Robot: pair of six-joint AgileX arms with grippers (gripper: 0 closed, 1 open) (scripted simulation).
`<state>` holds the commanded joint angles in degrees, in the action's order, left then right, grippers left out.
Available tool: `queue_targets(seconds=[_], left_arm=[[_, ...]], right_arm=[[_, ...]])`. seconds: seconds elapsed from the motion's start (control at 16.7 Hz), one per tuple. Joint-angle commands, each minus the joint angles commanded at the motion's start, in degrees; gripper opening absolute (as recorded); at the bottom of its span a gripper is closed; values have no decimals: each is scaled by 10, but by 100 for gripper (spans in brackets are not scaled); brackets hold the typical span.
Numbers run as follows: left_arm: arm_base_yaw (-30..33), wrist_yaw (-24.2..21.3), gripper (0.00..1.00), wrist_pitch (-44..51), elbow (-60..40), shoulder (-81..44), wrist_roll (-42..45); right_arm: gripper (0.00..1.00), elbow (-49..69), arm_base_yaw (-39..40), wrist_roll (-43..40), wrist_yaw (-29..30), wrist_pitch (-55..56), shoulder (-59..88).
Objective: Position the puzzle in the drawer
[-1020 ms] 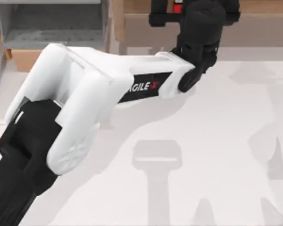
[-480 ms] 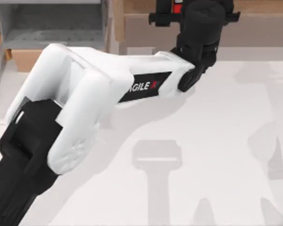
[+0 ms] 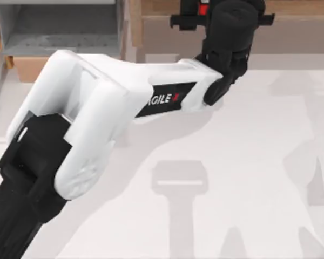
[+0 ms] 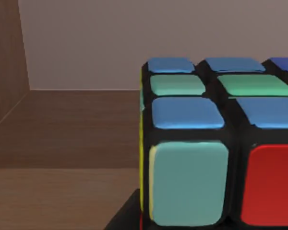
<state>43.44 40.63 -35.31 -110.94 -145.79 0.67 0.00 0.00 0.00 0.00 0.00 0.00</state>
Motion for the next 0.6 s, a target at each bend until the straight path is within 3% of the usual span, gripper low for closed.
queue_targets(seconds=[0.6], left_arm=[[3, 1, 0, 0, 2, 3, 1]], right_arm=[[100, 0, 0, 0, 0, 0, 0]])
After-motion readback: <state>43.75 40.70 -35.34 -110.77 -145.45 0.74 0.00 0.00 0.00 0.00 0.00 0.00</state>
